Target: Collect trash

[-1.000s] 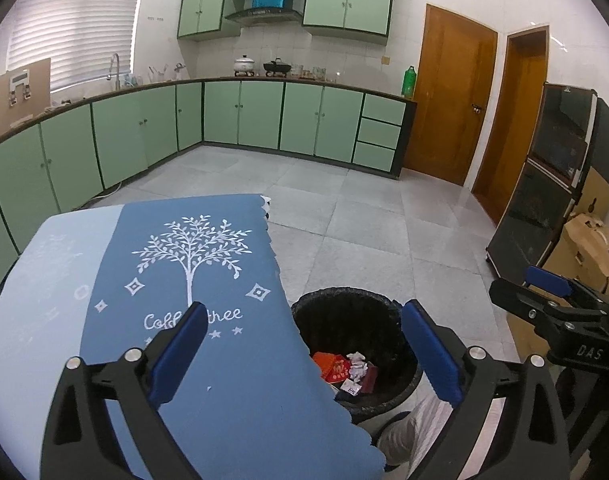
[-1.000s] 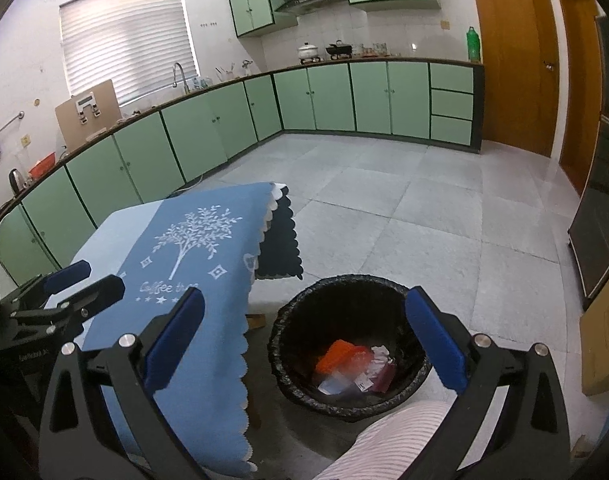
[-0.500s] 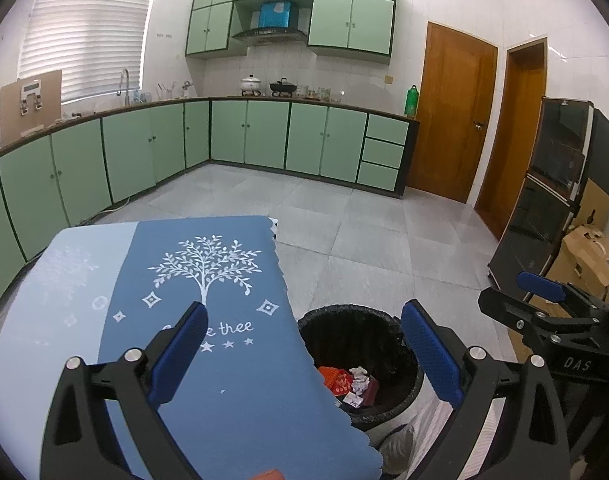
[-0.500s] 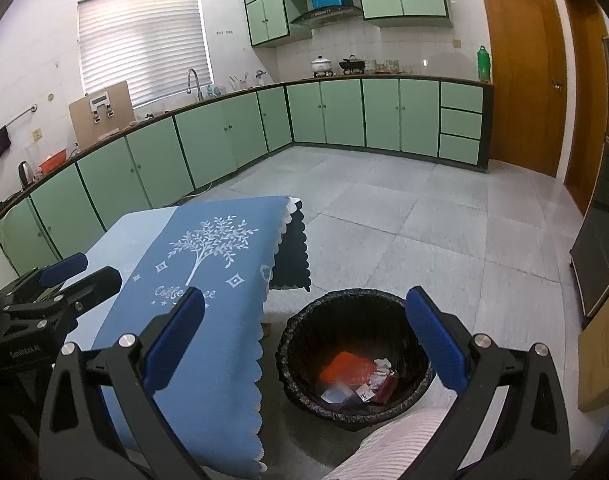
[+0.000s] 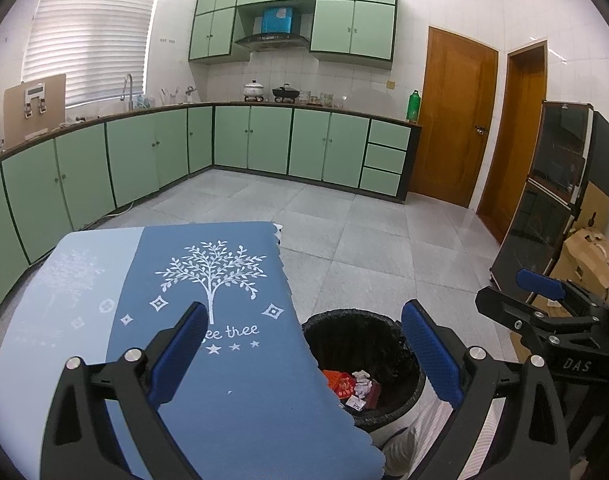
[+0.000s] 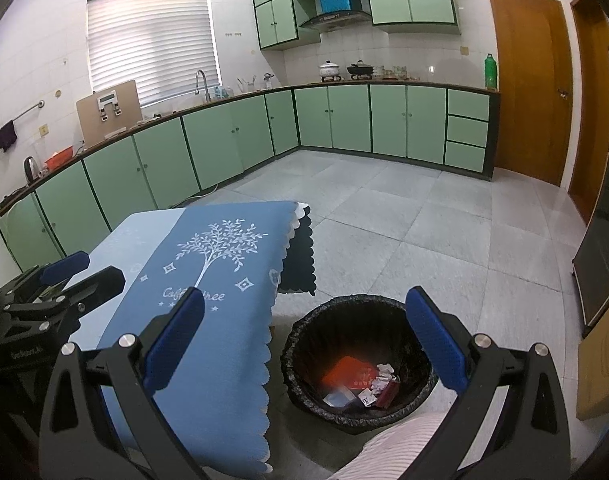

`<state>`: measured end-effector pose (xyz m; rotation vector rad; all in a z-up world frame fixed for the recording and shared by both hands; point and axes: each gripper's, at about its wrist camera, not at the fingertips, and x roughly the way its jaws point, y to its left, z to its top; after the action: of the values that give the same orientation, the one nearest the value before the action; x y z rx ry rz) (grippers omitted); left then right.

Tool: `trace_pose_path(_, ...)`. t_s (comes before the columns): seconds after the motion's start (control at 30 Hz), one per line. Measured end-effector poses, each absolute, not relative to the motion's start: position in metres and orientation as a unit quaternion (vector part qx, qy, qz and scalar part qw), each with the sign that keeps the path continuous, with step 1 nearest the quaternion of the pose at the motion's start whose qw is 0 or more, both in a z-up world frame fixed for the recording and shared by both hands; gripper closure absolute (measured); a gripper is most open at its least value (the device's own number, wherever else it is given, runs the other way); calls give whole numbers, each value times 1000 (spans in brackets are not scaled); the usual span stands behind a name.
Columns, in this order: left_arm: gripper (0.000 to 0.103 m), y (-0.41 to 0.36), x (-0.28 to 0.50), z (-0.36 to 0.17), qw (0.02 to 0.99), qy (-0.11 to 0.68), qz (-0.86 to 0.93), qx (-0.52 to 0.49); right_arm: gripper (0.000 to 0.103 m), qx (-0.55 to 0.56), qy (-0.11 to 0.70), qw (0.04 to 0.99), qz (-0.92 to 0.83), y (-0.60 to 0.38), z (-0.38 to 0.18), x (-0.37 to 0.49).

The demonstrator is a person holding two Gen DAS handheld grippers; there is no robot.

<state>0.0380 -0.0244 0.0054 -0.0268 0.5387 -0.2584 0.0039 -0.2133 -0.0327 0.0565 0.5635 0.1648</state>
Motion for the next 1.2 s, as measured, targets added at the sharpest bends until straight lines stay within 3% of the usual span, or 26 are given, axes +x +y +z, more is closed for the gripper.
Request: trace_pose_path(1.2, 8, -25, 38, 6, 956, 266, -125, -9, 5, 28, 284, 955, 86, -208, -32, 9)
